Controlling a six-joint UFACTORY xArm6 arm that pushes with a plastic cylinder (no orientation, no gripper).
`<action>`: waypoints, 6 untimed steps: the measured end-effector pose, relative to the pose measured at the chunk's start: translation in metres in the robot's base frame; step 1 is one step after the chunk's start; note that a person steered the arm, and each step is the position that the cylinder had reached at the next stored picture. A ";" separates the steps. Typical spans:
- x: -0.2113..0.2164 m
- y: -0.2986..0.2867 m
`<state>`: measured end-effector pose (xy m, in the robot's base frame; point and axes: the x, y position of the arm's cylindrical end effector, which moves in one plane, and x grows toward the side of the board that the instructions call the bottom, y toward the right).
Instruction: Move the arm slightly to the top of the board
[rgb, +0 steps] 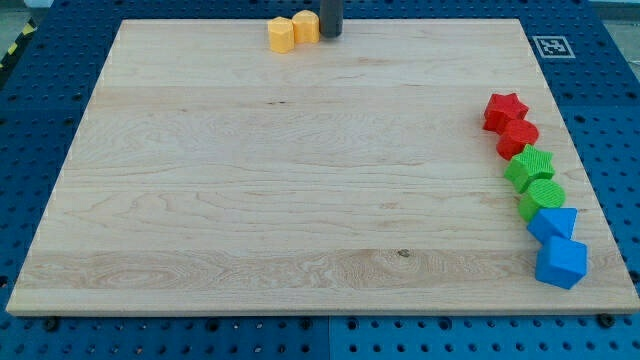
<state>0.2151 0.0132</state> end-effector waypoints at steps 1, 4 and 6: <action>0.011 0.031; -0.022 0.043; -0.022 0.012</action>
